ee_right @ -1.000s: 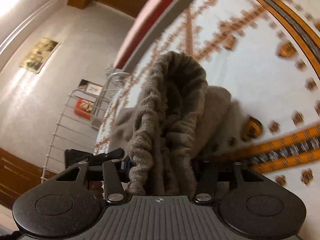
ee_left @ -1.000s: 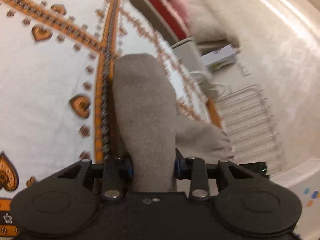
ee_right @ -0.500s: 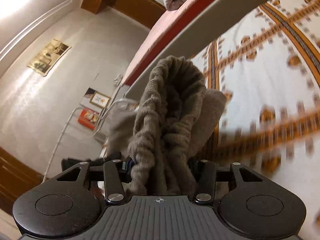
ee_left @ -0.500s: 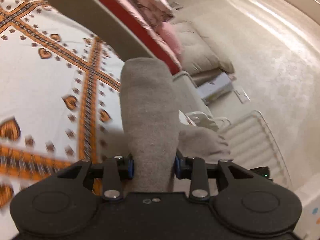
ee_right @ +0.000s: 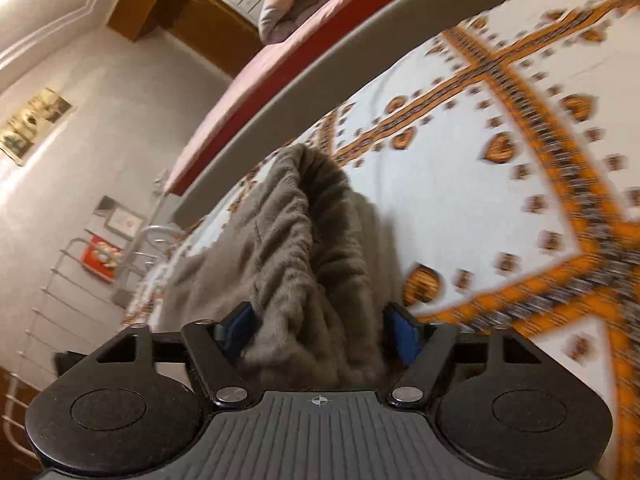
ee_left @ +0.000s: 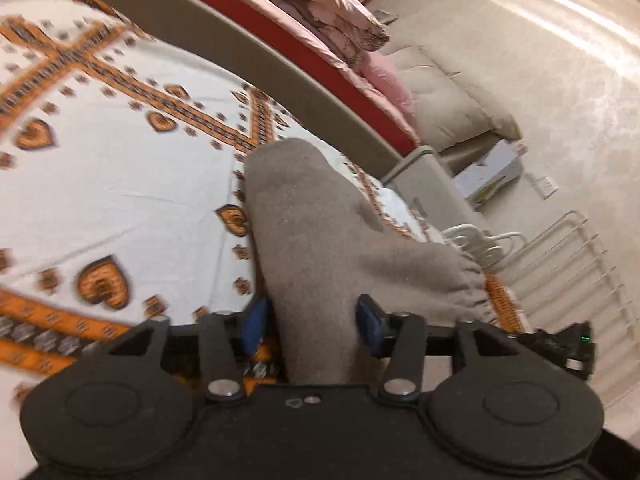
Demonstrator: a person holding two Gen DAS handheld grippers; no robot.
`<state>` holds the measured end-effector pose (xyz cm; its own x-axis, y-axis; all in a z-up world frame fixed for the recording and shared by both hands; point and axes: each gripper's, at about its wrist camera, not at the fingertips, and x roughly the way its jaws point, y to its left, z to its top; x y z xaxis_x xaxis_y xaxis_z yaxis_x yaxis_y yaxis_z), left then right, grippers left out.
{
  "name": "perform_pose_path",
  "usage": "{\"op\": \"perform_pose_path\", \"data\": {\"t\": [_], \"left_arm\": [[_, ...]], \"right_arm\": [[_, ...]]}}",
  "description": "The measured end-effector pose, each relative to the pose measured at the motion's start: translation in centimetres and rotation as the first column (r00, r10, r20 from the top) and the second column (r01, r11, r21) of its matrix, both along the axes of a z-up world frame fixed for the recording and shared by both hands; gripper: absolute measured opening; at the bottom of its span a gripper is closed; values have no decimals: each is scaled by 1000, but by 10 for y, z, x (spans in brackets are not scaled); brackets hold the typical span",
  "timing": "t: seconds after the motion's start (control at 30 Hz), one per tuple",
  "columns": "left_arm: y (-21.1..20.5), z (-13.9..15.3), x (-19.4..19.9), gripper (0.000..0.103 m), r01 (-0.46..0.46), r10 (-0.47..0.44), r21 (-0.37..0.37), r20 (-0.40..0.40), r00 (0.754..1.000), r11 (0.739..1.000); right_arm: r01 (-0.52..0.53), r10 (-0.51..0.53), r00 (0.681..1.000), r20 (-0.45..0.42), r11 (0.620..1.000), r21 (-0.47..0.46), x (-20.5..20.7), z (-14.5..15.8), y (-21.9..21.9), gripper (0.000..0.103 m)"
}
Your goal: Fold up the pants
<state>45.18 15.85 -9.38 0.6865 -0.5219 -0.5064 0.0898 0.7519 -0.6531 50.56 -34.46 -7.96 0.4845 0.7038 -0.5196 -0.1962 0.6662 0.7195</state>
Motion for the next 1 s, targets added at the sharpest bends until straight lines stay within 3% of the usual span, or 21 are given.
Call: {"op": "perform_pose_path", "data": {"t": [0.03,0.1,0.17,0.3,0.6,0.8,1.0], "left_arm": [[-1,6,-6,54,-12,12,40,-3,1000,999],[-1,16,-21,63,-30,31,108,-4,1000,994],[1,26,-42,64,-40,41,153,-2,999,987],[-7,50,-80,65,-32,32,241,7,999,970],[-26,104,-164,74,-75,50,256,102,994,964],[-38,115,-215,77,-82,48,310,116,992,947],[-47,124,-259,89,-115,57,368,165,985,923]], "right_arm": [[24,-24,1000,14,999,-30,-9,4,-6,87],[59,-58,998,30,997,-42,-28,11,-19,89],[74,-72,997,40,996,-40,-51,18,-30,90],[74,-69,995,67,994,-78,-86,37,-37,103],[84,-66,989,135,988,-131,-183,71,-37,103],[177,-107,944,313,962,-206,-236,100,-34,103],[136,-10,917,400,948,-287,-286,116,-16,103]]}}
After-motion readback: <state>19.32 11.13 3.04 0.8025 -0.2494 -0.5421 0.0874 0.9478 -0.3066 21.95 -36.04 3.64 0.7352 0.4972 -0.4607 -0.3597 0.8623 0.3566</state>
